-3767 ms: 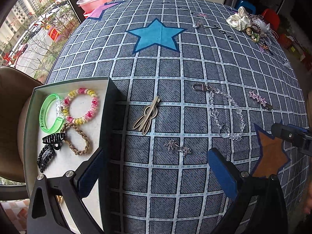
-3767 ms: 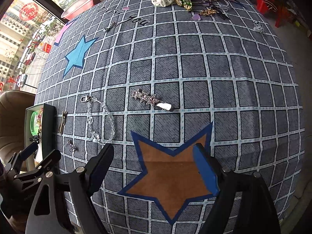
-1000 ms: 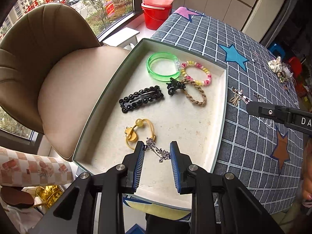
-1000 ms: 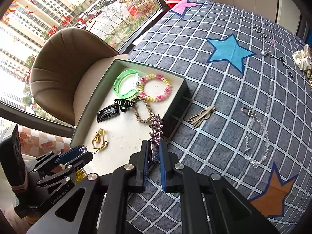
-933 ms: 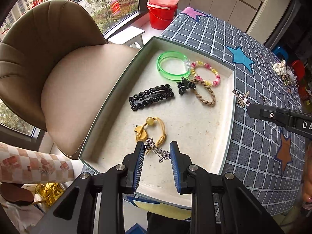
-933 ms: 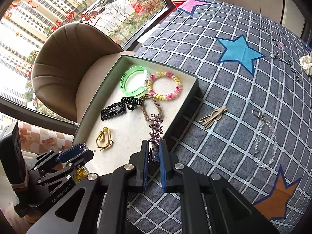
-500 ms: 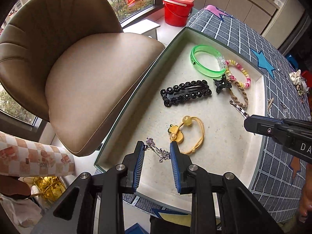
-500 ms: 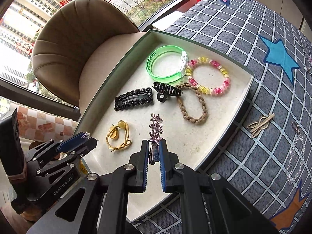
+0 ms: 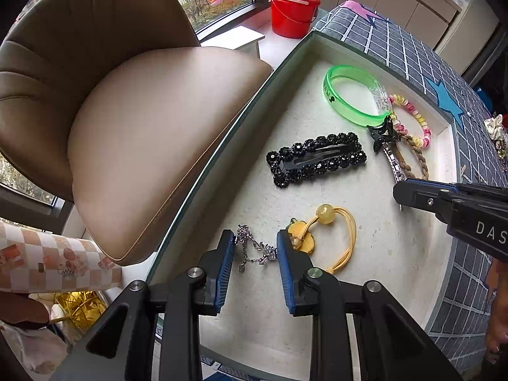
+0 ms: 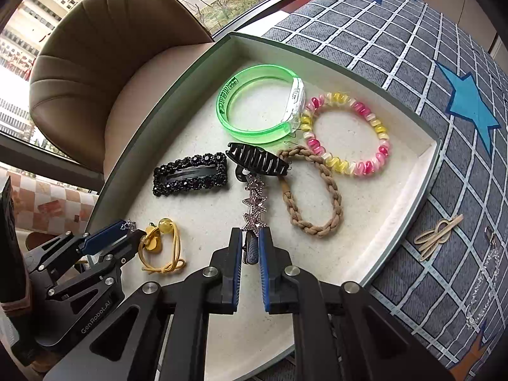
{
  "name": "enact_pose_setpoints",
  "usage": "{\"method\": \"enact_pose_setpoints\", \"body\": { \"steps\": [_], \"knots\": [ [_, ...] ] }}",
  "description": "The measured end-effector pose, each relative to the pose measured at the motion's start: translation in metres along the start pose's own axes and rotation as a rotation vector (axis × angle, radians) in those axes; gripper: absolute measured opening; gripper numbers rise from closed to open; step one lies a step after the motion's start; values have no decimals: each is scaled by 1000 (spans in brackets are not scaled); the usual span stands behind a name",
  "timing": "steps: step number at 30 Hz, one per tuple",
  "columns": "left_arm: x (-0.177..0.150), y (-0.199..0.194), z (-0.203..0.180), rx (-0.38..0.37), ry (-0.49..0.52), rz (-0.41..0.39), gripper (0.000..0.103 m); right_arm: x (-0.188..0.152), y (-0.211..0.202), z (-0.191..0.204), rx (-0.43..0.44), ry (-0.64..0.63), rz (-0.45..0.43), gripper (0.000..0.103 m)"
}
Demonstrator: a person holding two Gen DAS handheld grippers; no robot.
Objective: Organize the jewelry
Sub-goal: 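Carry the silver charm and star hair clip into the tray and open both tools, then withdraw both tools from the tray back over the table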
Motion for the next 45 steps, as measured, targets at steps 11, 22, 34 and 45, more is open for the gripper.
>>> {"method": "enact_pose_setpoints", "body": {
  "steps": [11, 22, 34, 45],
  "knots": [
    [7, -1, -1, 32, 2, -2, 35, 13, 0, -4, -5, 6, -2, 11],
    [0, -10, -7, 69, 20, 11, 35, 12, -4, -4, 47, 28, 10, 32],
    [-2, -38, -15, 80, 27, -57, 99, 1, -47, -12, 141, 70, -58, 59],
    [4, -58, -57, 69, 132, -56, 103, -34, -88, -72, 169, 240, -138, 97]
  ]
}}
Point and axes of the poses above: each gripper's, at about its wrist camera, not at the fingertips, and y roughly the way its jaws point, z to its left, x to its top, the point moved 10 cm from there along y, roughly the way its jaws point, and after that the axes turned 13 degrees about z, right-handed, at the moved point
